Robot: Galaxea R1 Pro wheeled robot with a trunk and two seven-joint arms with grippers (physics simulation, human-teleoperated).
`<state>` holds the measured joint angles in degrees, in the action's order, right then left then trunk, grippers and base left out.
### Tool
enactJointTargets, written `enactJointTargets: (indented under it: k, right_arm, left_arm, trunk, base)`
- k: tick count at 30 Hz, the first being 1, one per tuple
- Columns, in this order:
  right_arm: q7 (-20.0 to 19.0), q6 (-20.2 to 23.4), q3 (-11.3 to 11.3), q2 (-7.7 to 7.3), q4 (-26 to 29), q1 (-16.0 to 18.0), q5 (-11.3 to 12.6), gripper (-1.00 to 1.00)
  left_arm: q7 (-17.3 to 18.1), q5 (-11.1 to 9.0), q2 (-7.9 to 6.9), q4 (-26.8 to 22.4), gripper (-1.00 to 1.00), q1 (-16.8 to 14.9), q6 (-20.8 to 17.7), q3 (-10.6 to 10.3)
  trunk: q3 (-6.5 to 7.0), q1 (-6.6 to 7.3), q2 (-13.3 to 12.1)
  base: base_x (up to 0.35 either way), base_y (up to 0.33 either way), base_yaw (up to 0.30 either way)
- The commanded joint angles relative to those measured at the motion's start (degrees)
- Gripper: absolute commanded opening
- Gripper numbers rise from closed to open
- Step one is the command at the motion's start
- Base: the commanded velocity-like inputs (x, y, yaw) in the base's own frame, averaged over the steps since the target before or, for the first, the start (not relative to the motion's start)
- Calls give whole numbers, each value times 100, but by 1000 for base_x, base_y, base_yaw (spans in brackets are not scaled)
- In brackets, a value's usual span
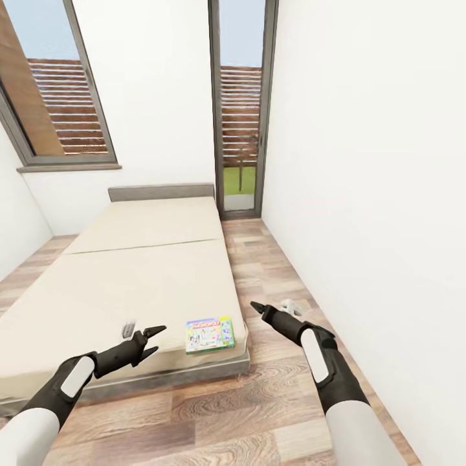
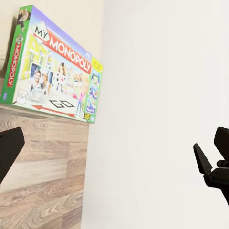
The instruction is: Put all the toys in the child's room - the three board games (two on the bed and one on the table), the two jigsaw puzzles on the table, and the tennis ball on the table - inside the toy box on the table in the child's room.
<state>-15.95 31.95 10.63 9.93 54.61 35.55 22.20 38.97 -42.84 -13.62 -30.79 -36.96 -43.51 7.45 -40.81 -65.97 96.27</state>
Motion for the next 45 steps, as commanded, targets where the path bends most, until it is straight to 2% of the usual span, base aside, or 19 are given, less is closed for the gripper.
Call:
enactJointTargets:
  k: [1, 5, 9, 15, 19, 34, 39, 41, 45]
  right_arm:
    - [-28, 49, -33, 7, 18, 4, 30, 100]
    - [-58, 105, -335, 7, 353, 4, 58, 100]
    - [-65, 412, -856, 7, 1156, -28, 100, 100]
    - [-69, 708, -1168, 7, 2173, -439, 124, 100]
    - [-84, 746, -1213, 7, 2359, -540, 134, 100]
    - [-295, 793, -1209, -31, 2428, -567, 158, 100]
    - [-920, 956, -1212, -48, 2479, -567, 161, 100]
    - [-1413, 1075, -1217, -49, 2490, -567, 162, 100]
    - [-2081, 1154, -1214, -51, 2497, -570, 157, 100]
  left_arm:
    - [12, -6, 0, 2, 100, -4, -27, 18]
    - [14, 0, 1, 3, 100, -4, -19, 33]
    - [14, 3, 26, 3, 100, -4, -10, 31]
    - [8, 3, 58, 3, 100, -4, -7, 20]
    - [6, 3, 70, 10, 100, -4, -2, 17]
    - [5, 23, 84, 55, 100, -4, 1, 22]
    - [5, 29, 87, 56, 100, -4, 18, 20]
    - [5, 19, 87, 56, 100, -4, 117, 20]
    - [5, 15, 87, 80, 100, -4, 262, 9]
  trunk:
    - [-24, -22, 44]
    - [-96, -110, 205]
    - [-167, -198, 365]
    - [-275, -330, 606]
    - [-347, -418, 766]
    - [-616, -747, 1368]
    - [-706, -857, 1568]
    - [-742, -901, 1649]
    - [-814, -989, 1809]
  base:
    - [0, 0, 0]
    - [0, 0, 0]
    - [0, 0, 0]
    - [0, 0, 0]
    - [0, 0, 0]
    - [0, 0, 0]
    - [0, 0, 0]
    - [0, 0, 0]
    - [0, 0, 0]
